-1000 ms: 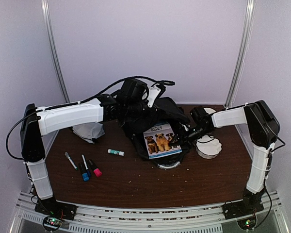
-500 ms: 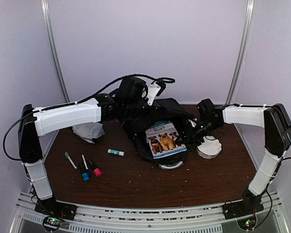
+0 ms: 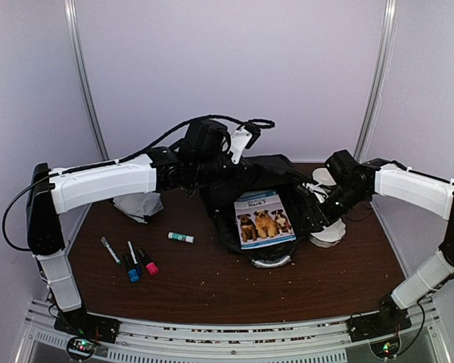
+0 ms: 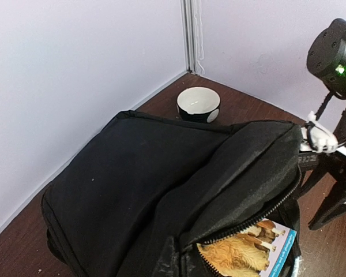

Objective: Pack the student bag
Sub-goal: Place the book in the largest pocket of the bag, then move the book to the largest pocket of the bag, then place the largest pocket of the bag in the student bag, then pick up the files from the center of the board.

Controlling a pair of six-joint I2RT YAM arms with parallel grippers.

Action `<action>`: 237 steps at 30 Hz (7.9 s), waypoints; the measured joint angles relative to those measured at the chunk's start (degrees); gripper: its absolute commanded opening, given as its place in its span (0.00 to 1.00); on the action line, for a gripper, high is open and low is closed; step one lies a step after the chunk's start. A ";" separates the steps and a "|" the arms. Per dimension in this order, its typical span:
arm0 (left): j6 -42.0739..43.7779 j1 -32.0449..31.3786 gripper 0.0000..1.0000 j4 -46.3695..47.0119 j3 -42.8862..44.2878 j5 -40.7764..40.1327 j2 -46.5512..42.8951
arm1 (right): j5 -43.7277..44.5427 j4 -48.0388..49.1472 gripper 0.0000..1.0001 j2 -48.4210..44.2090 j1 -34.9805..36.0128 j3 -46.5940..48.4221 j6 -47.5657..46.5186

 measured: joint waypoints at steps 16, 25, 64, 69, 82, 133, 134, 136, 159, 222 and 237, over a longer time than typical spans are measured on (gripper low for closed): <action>-0.09 0.22 0.00 0.22 -1.88 -0.42 0.00 | -14.01 -9.38 0.49 -4.72 2.75 -3.56 -22.01; -0.44 0.22 0.00 0.20 -1.90 -0.42 0.00 | -19.23 -20.98 0.44 -5.20 2.75 4.66 -34.10; -4.76 2.82 0.00 0.42 -4.26 2.19 -1.95 | 29.00 7.28 0.62 9.99 29.75 6.88 -33.97; -4.83 2.82 0.00 0.39 -4.28 2.29 -1.95 | 32.37 8.92 0.60 11.54 30.38 6.88 -33.99; -5.51 2.93 0.00 0.66 -5.62 2.56 -2.95 | 39.50 13.00 0.48 16.48 30.32 7.19 -34.27; -6.32 4.68 0.00 2.38 -8.41 5.79 -4.50 | 32.81 15.45 0.53 6.25 26.18 3.91 -26.25; -6.34 4.83 0.00 2.38 -8.41 6.05 -4.46 | 31.21 14.45 0.52 5.35 26.16 2.95 -25.92; -6.40 5.09 0.00 2.38 -8.33 6.60 -4.13 | 27.98 12.04 0.52 3.06 26.03 0.37 -25.35; -6.21 5.86 0.00 2.36 -9.77 13.94 -3.61 | 22.73 9.92 0.51 11.26 -3.19 14.95 -6.05; -14.38 17.77 0.59 -22.62 -18.58 -2.27 -16.28 | -9.77 8.72 0.60 4.61 -8.07 20.52 4.50; -43.08 28.94 0.56 -19.61 -33.53 -4.61 -15.39 | -14.47 14.21 0.61 0.70 -7.32 13.88 2.05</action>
